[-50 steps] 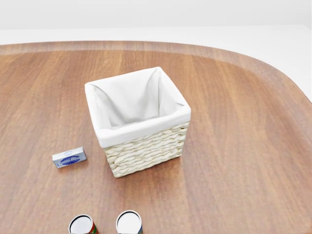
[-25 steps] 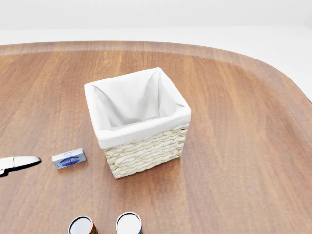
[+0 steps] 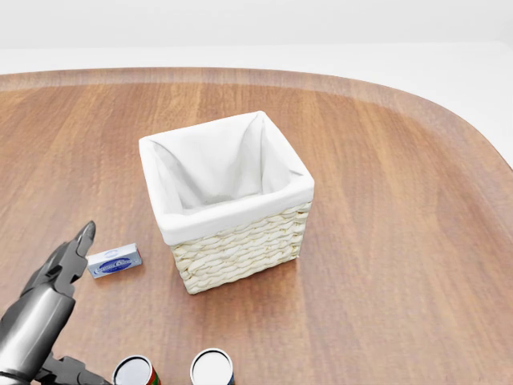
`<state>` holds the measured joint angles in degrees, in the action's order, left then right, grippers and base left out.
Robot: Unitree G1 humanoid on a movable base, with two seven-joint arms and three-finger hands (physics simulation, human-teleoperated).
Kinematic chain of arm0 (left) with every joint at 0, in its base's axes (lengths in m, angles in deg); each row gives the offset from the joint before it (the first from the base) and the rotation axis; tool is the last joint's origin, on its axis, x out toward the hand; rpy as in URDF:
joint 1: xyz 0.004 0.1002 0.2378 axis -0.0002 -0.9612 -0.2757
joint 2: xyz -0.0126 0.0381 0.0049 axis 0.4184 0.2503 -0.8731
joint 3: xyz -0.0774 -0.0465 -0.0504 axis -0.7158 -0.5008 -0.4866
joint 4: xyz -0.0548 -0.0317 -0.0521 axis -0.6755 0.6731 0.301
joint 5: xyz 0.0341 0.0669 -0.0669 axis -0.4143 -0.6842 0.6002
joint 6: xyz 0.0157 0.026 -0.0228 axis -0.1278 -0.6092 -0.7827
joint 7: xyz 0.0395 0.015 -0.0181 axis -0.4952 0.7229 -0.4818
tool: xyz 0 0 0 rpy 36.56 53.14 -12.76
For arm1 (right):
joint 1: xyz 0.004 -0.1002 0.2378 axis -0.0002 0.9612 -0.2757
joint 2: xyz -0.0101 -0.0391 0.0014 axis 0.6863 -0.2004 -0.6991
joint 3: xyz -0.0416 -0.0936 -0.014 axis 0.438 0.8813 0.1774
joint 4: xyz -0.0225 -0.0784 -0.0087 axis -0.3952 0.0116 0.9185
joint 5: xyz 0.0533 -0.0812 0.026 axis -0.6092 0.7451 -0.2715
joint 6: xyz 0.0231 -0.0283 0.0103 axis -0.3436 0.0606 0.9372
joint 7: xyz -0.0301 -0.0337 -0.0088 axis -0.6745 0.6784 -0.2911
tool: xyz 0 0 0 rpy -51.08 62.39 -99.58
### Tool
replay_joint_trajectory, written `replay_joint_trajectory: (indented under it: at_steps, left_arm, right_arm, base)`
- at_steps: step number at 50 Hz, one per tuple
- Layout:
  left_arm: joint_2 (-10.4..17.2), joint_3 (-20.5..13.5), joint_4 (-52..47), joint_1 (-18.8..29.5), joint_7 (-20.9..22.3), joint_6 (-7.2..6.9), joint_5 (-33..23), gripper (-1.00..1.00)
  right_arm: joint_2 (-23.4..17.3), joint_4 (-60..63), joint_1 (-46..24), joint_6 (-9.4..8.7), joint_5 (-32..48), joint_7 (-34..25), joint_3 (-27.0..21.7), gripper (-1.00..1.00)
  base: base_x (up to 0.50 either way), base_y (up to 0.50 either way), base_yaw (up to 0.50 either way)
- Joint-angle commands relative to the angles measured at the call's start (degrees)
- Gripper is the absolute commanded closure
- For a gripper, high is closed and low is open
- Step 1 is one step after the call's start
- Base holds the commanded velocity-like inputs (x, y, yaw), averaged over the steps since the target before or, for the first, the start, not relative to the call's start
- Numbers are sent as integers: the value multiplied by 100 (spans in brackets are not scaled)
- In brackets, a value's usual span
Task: Pick up the tomato sauce, and put it in the basket.
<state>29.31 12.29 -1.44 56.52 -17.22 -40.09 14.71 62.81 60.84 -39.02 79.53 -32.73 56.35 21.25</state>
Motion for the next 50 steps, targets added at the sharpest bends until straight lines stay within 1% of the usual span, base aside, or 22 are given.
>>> replay_joint_trajectory:
  at_steps: [1,2,3,5,6,7,8,10,12,14,17,19,27,32,35,37,39,40,45,50]
  left_arm:
    - [-142,255,395,-503,485,262,-936,-100]
    - [-113,284,520,-543,442,361,-1059,-100]
    - [-124,285,554,-565,473,417,-1059,-100]
    - [-151,285,593,-586,463,478,-1096,-100]
    - [-144,302,607,-606,473,537,-1130,-100]
    - [-109,348,746,-646,508,684,-1117,-100]
    - [-102,364,786,-676,498,757,-1165,-100]
    - [-123,376,828,-721,503,826,-1215,-100]
    - [-137,368,802,-740,544,842,-1230,-100]
    - [-125,369,907,-703,495,905,-1264,-100]
    - [-123,374,1003,-691,460,955,-1285,-100]
    - [-123,383,1066,-679,444,973,-1295,-100]
    - [-98,477,1399,-586,254,973,-1389,-100]
    - [-62,599,1741,-503,31,973,-1456,-100]
    - [-44,591,1881,-372,-75,973,-1440,-100]
    - [-49,600,1851,-335,-73,911,-1409,-100]
    - [-28,611,1978,-257,-187,902,-1387,-100]
    - [-33,611,1985,-238,-213,860,-1376,-100]
    - [7,653,2166,-142,-407,827,-1387,-100]
    - [6,660,2065,-133,-417,731,-1347,-100]
  right_arm:
    - [-3,-15,-7,0,13,4,6,-100]
    - [-5,-20,-10,0,25,7,14,-100]
    - [-6,-12,-8,0,15,8,7,-100]
    - [-15,0,-11,0,9,15,1,-100]
    - [-12,-6,-10,0,5,10,-1,-100]
    - [-9,-13,-10,0,10,6,3,-100]
    - [-12,-14,-13,0,17,12,7,-100]
    - [-21,-16,-18,0,14,16,2,-100]
    - [-23,-20,-20,0,6,15,-3,-100]
    - [-13,-69,-30,0,40,9,25,-100]
    - [-17,-85,-30,0,65,22,54,-100]
    - [-16,-68,-15,0,31,15,25,-100]
    - [5,-84,-2,0,43,4,38,-100]
    - [24,-85,11,0,53,-7,43,-100]
    - [30,-98,14,0,51,-20,44,-100]
    - [30,-114,7,0,66,-20,65,-100]
    - [29,-111,9,0,68,-17,69,-100]
    - [31,-114,13,0,64,-22,67,-100]
    - [28,-110,13,0,51,-26,55,-100]
    - [21,-121,9,0,55,-28,57,-100]
  base:
    - [0,0,0]
    - [0,0,0]
    - [0,0,0]
    - [0,0,0]
    - [0,0,0]
    - [0,0,0]
    - [0,0,0]
    - [0,0,0]
    - [0,0,0]
    - [0,0,0]
    - [0,0,0]
    - [0,0,0]
    - [0,0,0]
    - [0,0,0]
    - [0,0,0]
    - [0,0,0]
    - [0,0,0]
    - [0,0,0]
    - [0,0,0]
    - [0,0,0]
